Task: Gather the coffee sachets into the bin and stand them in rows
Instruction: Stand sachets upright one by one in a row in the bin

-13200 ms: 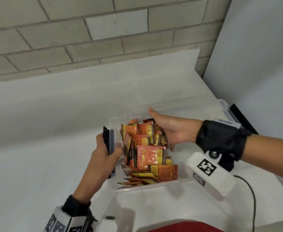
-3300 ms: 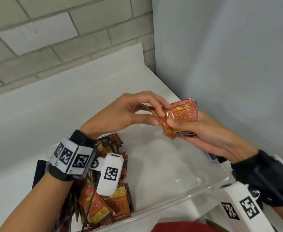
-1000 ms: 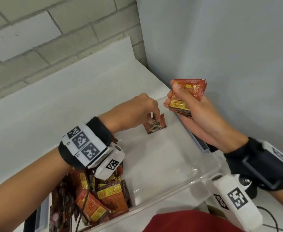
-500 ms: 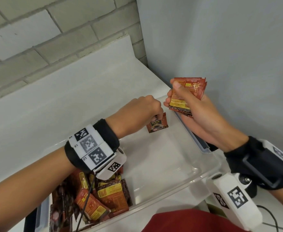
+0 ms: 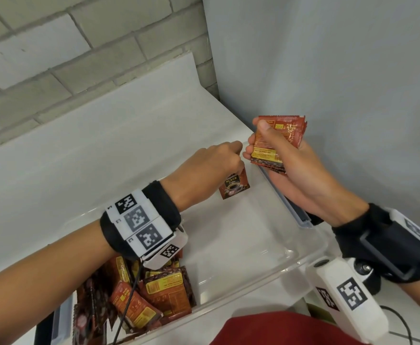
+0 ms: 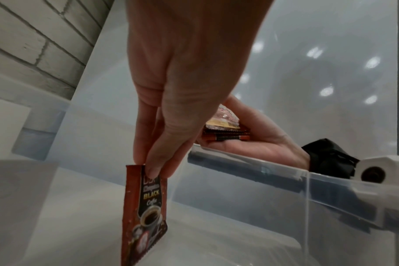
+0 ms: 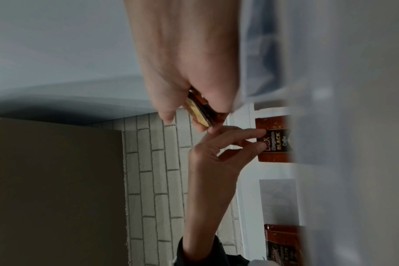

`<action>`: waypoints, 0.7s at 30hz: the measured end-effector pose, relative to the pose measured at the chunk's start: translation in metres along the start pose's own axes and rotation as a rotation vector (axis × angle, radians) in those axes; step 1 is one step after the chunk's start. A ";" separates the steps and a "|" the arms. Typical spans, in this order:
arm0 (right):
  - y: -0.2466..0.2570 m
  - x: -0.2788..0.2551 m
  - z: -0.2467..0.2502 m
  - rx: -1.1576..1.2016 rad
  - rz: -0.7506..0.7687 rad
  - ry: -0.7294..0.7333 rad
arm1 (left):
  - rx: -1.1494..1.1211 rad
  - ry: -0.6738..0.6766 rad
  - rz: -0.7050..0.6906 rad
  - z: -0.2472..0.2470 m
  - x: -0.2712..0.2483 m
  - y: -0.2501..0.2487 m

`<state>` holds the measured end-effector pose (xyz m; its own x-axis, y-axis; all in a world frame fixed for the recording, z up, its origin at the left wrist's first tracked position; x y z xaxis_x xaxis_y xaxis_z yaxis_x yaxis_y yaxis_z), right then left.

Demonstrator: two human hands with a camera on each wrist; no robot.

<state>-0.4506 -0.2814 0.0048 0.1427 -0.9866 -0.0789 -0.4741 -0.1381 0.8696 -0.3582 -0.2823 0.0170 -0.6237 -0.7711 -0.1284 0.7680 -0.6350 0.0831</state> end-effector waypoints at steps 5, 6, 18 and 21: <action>0.003 0.000 -0.003 0.058 0.001 0.005 | -0.027 -0.004 -0.010 0.003 -0.001 -0.001; 0.005 0.000 -0.003 0.096 0.007 0.005 | -0.022 -0.001 -0.012 0.003 -0.001 -0.002; -0.004 -0.006 -0.015 0.264 -0.218 0.165 | -0.482 -0.363 0.131 0.044 -0.020 0.041; -0.006 -0.008 -0.019 0.316 -0.258 0.234 | -0.740 -0.282 0.187 0.047 -0.025 0.042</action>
<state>-0.4322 -0.2707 0.0099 0.4656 -0.8755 -0.1290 -0.6336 -0.4316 0.6421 -0.3168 -0.2920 0.0698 -0.4133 -0.9067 0.0846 0.6987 -0.3753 -0.6090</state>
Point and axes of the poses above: each hand's wrist, its own x-axis towards the middle knuckle, its own z-axis out of the back of the hand, y = z × x, the point moved 8 cm from there along x, towards the middle knuckle, and after that the axes turned 2 degrees about z, right-handed, at the moved point
